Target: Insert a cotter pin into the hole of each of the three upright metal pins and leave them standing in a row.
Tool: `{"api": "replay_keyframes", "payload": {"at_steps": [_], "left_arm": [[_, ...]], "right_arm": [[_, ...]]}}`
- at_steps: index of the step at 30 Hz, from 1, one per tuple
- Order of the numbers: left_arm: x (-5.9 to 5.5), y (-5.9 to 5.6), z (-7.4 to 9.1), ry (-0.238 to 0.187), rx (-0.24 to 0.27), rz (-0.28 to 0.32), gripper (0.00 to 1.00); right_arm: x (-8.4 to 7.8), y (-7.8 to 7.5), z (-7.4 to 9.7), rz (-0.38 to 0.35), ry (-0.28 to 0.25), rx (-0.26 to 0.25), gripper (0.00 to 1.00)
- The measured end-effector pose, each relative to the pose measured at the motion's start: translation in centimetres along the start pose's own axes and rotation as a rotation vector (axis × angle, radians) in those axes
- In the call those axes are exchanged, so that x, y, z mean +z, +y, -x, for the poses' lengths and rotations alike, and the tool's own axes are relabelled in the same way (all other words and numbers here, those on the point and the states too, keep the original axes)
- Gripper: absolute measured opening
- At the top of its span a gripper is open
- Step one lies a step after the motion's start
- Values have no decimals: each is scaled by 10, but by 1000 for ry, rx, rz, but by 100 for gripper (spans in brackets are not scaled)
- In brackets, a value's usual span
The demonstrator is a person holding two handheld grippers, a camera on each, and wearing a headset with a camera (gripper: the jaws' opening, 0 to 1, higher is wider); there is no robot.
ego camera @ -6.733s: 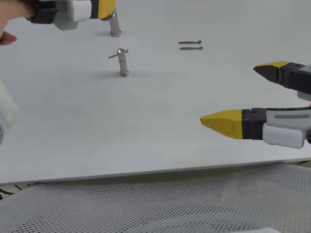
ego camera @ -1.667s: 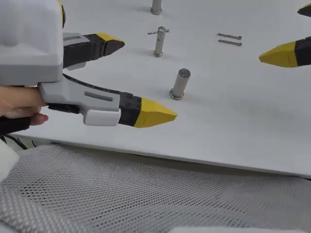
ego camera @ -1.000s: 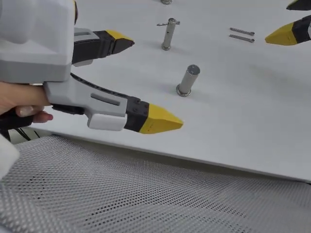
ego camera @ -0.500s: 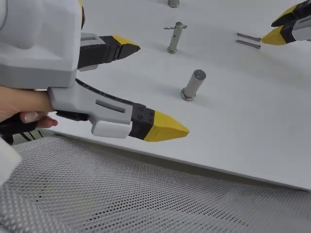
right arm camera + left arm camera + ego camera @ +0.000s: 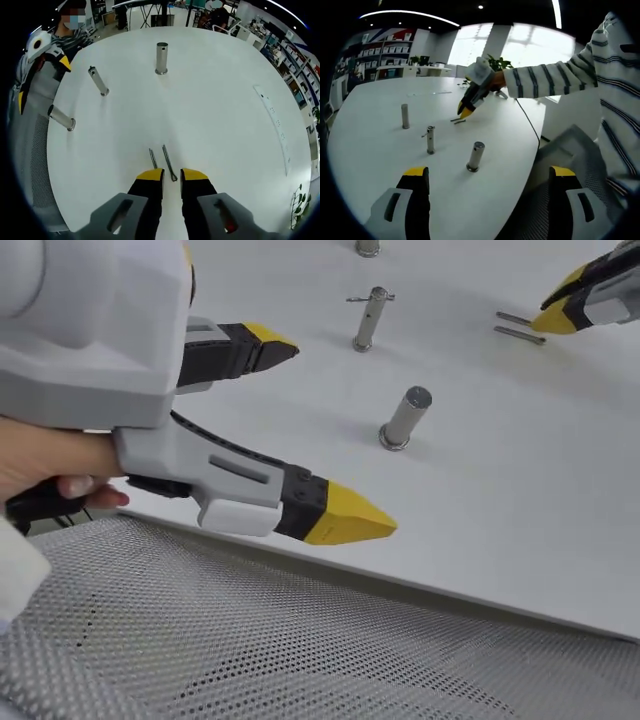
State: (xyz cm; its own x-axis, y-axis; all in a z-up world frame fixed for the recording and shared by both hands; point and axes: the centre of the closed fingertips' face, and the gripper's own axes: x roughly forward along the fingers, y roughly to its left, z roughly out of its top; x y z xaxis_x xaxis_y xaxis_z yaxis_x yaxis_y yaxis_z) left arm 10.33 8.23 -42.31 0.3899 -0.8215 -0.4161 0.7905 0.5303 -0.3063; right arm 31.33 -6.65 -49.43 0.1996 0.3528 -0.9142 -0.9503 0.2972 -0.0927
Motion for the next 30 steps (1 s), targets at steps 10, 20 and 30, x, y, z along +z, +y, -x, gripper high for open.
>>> {"api": "replay_keyframes", "payload": {"at_steps": [10, 20, 30], "left_arm": [[-2, -4, 0, 2, -3, 9, 99], [-7, -4, 1, 30, -6, 21, 99], [-6, -8, -1, 51, -20, 17, 97]], "right_arm": [[-6, 6, -5, 50, 40, 48, 0], [-1, -1, -9, 3, 43, 79, 0], [2, -2, -13, 67, 106, 127, 0]]}}
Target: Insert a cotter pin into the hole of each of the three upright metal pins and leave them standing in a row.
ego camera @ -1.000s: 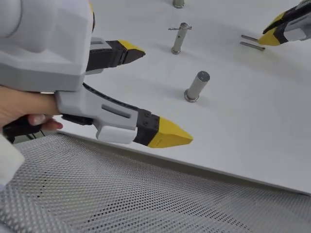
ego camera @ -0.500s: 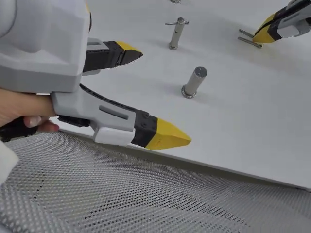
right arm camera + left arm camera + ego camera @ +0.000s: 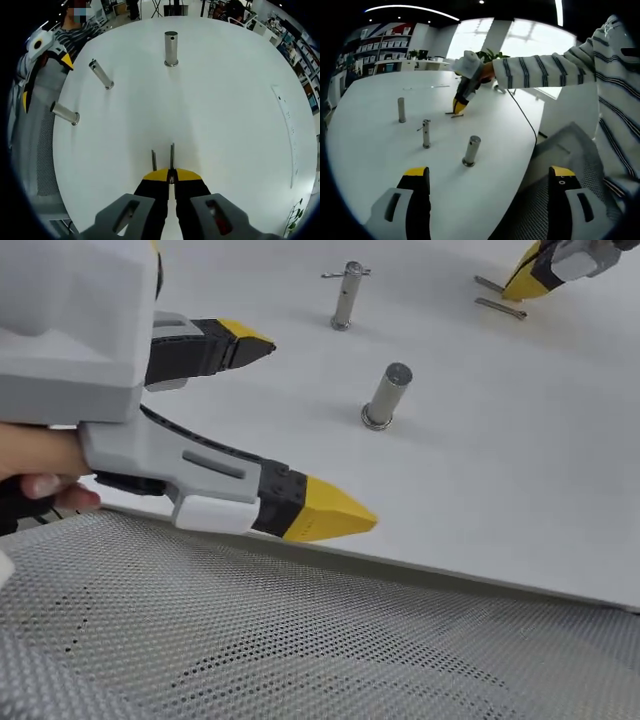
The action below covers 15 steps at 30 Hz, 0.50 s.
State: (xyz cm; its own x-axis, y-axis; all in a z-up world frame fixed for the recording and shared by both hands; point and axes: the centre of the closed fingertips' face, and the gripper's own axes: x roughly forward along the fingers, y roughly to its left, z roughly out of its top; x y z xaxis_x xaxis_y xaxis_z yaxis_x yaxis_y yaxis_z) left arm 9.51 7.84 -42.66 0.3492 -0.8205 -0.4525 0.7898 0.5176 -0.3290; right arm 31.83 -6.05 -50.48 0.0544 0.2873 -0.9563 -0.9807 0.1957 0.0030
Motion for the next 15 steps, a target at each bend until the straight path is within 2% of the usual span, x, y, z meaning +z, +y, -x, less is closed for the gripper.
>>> {"api": "replay_keyframes", "payload": {"at_steps": [6, 12, 15], "left_arm": [[-1, -5, -2, 4, -19, 19, 94], [0, -4, -2, 0, -12, 24, 93], [1, -5, -1, -4, -9, 25, 91]], "right_arm": [[0, 1, 0, 34, 33, -30, 0], [0, 2, 1, -12, 36, -53, 0], [0, 2, 1, -12, 34, -58, 0]]}}
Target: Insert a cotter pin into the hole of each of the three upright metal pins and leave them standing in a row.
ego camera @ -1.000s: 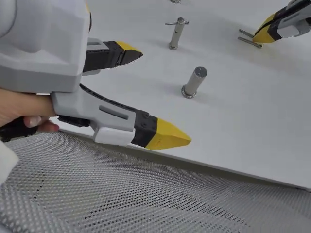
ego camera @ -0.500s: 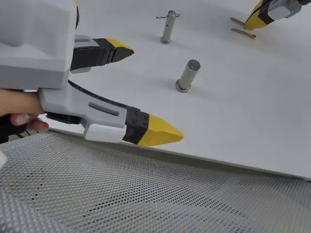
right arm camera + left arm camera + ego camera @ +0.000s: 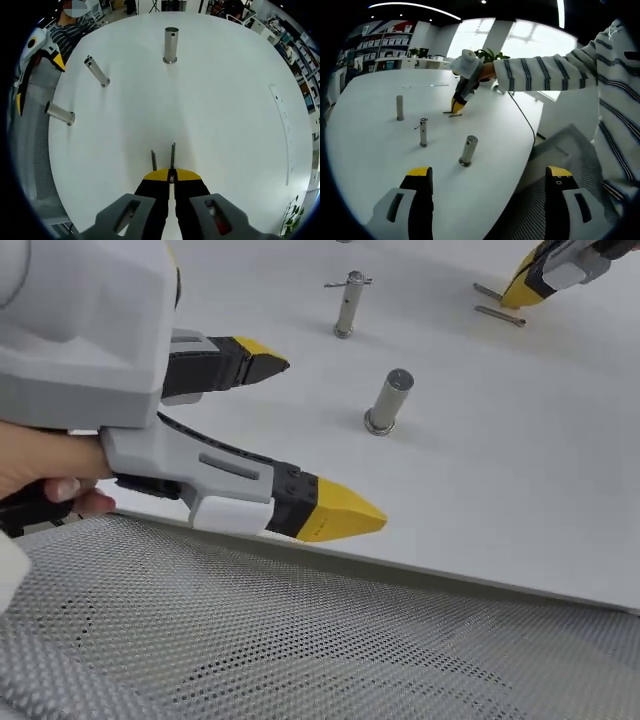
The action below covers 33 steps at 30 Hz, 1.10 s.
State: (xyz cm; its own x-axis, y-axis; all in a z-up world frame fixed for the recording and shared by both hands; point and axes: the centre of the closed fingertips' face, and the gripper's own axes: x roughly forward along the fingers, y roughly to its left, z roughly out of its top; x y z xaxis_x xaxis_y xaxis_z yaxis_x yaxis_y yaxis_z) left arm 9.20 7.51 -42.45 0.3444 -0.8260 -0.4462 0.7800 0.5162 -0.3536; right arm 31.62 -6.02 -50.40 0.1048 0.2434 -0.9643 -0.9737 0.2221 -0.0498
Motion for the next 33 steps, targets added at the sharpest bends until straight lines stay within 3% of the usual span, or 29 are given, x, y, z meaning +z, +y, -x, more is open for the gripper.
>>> {"api": "replay_keyframes", "payload": {"at_steps": [3, 9, 13, 24, 33], "left_arm": [[2, 0, 1, -6, 6, 2, 89], [6, 4, 2, -7, 30, 1, 84], [12, 7, 2, -35, 35, 27, 80], [18, 1, -3, -15, 21, 43, 73], [31, -1, -9, -50, 9, 54, 66]], "right_arm": [[1, 1, 1, 63, -2, -24, 0], [0, 1, 2, 68, -2, -52, 0], [1, 5, 12, 70, -36, -84, 0], [11, 29, 65, 103, -182, -197, 0], [24, 58, 105, 110, -311, -284, 0]]}}
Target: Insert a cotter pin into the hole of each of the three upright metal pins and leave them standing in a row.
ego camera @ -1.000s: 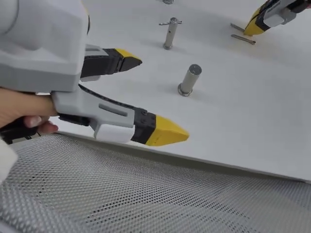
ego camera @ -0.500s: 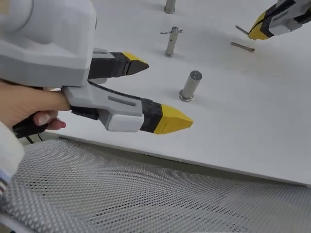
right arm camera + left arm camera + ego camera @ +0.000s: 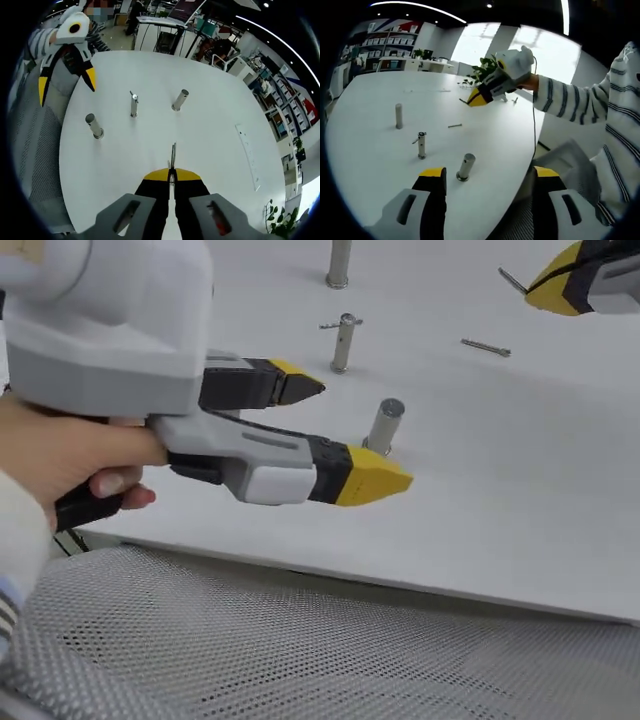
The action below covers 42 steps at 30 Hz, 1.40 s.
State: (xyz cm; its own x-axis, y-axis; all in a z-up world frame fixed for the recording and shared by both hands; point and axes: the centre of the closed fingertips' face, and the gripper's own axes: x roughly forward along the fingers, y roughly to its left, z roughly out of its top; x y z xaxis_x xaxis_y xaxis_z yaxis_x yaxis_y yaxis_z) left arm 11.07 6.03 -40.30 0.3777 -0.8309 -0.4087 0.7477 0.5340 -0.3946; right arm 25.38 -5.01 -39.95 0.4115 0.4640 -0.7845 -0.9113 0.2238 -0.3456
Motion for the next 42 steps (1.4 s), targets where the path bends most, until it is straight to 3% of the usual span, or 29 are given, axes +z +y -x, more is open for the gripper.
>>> {"api": "replay_keyframes", "payload": {"at_steps": [3, 6, 14, 19, 23, 25, 35, 42], "left_arm": [[5, 1, -1, -13, 2, 13, 63], [7, 4, -2, -18, 0, 37, 58], [14, 10, -5, -27, 6, 77, 51], [22, 9, -11, -37, -10, 91, 46], [28, 8, -15, -55, -28, 157, 43], [31, 8, -16, -63, -25, 153, 40], [35, 7, -17, -82, -32, 202, 24], [34, 7, -18, -90, -39, 236, 11]], "right_arm": [[7, 9, 9, 2, -44, -35, 0], [8, 22, 11, 15, -53, -57, 0], [24, 55, 18, 44, -119, -85, 0], [38, 76, 18, 91, -159, -77, 0], [48, 90, 16, 141, -171, -76, 0], [52, 97, 14, 158, -179, -69, 0], [72, 118, 13, 220, -216, -54, 0], [78, 122, 13, 256, -228, -58, 0]]}}
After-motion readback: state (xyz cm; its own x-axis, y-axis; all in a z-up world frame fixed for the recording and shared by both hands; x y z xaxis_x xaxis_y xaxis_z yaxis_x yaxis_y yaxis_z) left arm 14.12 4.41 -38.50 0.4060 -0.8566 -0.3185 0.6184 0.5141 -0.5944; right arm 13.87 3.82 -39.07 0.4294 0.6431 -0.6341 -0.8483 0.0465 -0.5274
